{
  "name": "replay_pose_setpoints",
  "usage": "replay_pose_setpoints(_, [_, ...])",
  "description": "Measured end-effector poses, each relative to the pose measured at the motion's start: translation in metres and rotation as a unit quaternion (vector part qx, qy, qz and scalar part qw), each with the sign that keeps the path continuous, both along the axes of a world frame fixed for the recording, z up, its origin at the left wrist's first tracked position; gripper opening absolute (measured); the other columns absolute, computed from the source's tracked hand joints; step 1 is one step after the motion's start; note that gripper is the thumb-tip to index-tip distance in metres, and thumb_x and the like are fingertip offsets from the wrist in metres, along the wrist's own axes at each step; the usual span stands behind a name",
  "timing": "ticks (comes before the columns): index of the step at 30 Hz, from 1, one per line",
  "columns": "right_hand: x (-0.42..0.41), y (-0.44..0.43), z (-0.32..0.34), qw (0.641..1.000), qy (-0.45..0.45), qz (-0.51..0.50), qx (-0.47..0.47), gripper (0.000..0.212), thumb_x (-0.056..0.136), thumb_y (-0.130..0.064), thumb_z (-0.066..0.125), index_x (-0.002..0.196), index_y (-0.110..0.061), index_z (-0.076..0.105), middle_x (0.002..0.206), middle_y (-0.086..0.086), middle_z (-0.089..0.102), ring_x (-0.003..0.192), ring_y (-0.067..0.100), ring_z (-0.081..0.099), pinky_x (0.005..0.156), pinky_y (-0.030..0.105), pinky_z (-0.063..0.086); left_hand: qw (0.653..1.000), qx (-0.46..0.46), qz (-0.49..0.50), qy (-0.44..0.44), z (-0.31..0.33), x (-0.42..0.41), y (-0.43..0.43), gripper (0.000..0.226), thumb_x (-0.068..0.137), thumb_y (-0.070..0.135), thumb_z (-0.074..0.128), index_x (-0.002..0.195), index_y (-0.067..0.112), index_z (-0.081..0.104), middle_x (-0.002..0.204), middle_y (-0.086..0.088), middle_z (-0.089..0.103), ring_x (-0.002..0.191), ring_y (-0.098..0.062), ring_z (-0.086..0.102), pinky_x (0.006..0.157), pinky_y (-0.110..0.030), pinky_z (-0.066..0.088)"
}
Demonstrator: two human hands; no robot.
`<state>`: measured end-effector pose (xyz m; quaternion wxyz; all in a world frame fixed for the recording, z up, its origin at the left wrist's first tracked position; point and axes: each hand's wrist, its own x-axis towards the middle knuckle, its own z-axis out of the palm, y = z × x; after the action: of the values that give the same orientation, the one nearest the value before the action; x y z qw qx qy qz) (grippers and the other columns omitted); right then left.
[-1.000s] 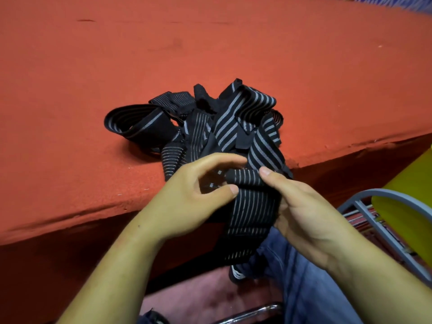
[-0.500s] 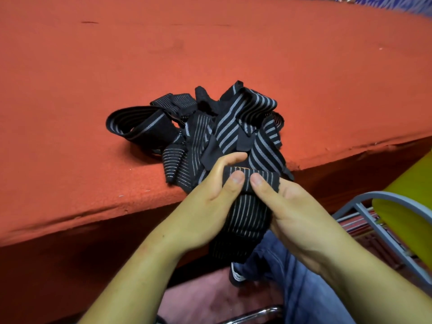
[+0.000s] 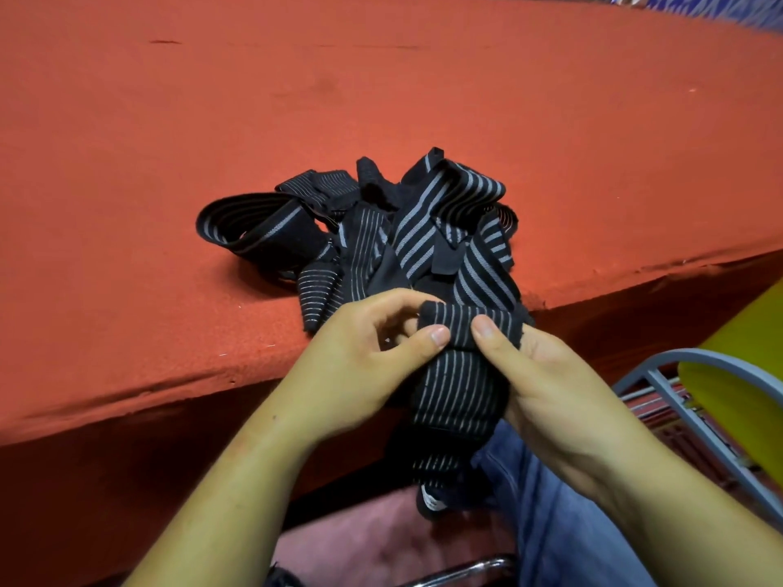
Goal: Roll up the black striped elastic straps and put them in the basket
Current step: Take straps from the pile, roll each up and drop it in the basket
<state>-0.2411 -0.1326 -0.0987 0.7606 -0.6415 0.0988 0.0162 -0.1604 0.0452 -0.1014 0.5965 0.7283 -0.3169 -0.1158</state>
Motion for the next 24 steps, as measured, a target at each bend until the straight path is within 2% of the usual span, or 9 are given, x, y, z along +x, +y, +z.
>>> replay_pose_setpoints(4, [-0.001, -0.001, 0.004, 0.998, 0.034, 0.036, 0.044, 0.045, 0.106, -0.036, 0.046, 0.131, -0.009, 0.071, 0.127, 0.008, 0.076, 0.122, 0.022, 0.071, 0.101, 0.034, 0.059, 1.000, -0.006, 0.001, -0.013, -0.001, 0.001, -0.001, 0.014, 0.098, 0.019, 0.069, 0.111, 0.024, 0.073, 0.096, -0.012, 0.072, 0.092, -0.034, 0.067, 0.085, -0.050, 0.055])
replay_pose_setpoints(6, [-0.002, -0.002, 0.004, 0.996, 0.061, 0.040, 0.050, 0.050, 0.103, -0.045, 0.046, 0.131, -0.010, 0.071, 0.125, 0.010, 0.076, 0.119, 0.023, 0.073, 0.096, 0.036, 0.059, 0.999, -0.013, 0.005, -0.029, -0.001, 0.001, -0.001, 0.019, 0.097, 0.017, 0.070, 0.114, 0.025, 0.073, 0.099, -0.003, 0.075, 0.093, -0.025, 0.070, 0.088, -0.040, 0.057])
replay_pose_setpoints(9, [-0.003, -0.003, 0.005, 0.993, 0.087, 0.043, 0.069, 0.057, 0.098, -0.055, 0.047, 0.128, -0.013, 0.072, 0.123, 0.012, 0.077, 0.117, 0.025, 0.073, 0.098, 0.041, 0.054, 0.999, -0.027, 0.022, -0.037, -0.001, 0.002, 0.000, 0.028, 0.093, 0.008, 0.073, 0.114, 0.027, 0.074, 0.104, 0.010, 0.077, 0.097, -0.004, 0.072, 0.088, -0.018, 0.052])
replay_pose_setpoints(13, [-0.002, -0.002, 0.007, 0.992, 0.079, 0.049, 0.084, 0.060, 0.097, -0.059, 0.044, 0.129, -0.018, 0.073, 0.128, 0.009, 0.075, 0.121, 0.023, 0.071, 0.104, 0.044, 0.051, 0.999, -0.034, 0.027, -0.031, -0.001, 0.002, -0.002, 0.029, 0.090, 0.001, 0.074, 0.112, 0.020, 0.077, 0.099, 0.012, 0.071, 0.081, 0.007, 0.064, 0.077, -0.007, 0.045])
replay_pose_setpoints(15, [-0.001, -0.003, 0.007, 0.992, 0.065, 0.047, 0.094, 0.055, 0.099, -0.054, 0.045, 0.123, -0.017, 0.078, 0.128, 0.011, 0.075, 0.122, 0.024, 0.071, 0.105, 0.044, 0.050, 0.999, -0.029, 0.017, -0.027, -0.001, 0.002, -0.001, 0.031, 0.090, 0.000, 0.073, 0.112, 0.021, 0.076, 0.102, 0.016, 0.069, 0.085, 0.006, 0.064, 0.077, -0.008, 0.045])
replay_pose_setpoints(18, [0.000, -0.004, 0.008, 0.995, 0.040, 0.044, 0.079, 0.046, 0.105, -0.039, 0.047, 0.129, -0.009, 0.073, 0.127, 0.015, 0.075, 0.122, 0.028, 0.071, 0.105, 0.042, 0.056, 1.000, -0.006, -0.014, -0.007, 0.000, 0.001, 0.001, 0.044, 0.091, 0.000, 0.073, 0.127, 0.025, 0.066, 0.121, 0.011, 0.070, 0.113, -0.002, 0.066, 0.093, -0.015, 0.048])
replay_pose_setpoints(21, [0.000, -0.003, 0.008, 0.997, 0.018, 0.046, 0.059, 0.041, 0.106, -0.029, 0.047, 0.137, -0.010, 0.066, 0.127, 0.017, 0.074, 0.122, 0.031, 0.070, 0.103, 0.038, 0.058, 0.997, -0.005, -0.057, 0.061, 0.000, -0.003, 0.001, 0.058, 0.094, 0.023, 0.068, 0.147, 0.031, 0.047, 0.137, 0.013, 0.063, 0.130, -0.002, 0.057, 0.104, -0.019, 0.046])
replay_pose_setpoints(24, [0.000, 0.001, 0.009, 0.998, -0.001, 0.047, 0.039, 0.038, 0.105, -0.024, 0.048, 0.135, -0.009, 0.066, 0.125, 0.015, 0.075, 0.120, 0.028, 0.072, 0.096, 0.031, 0.060, 0.997, 0.015, -0.041, 0.066, -0.001, -0.008, -0.005, 0.056, 0.097, 0.047, 0.055, 0.151, 0.044, 0.039, 0.142, 0.020, 0.059, 0.133, 0.005, 0.052, 0.115, -0.028, 0.040])
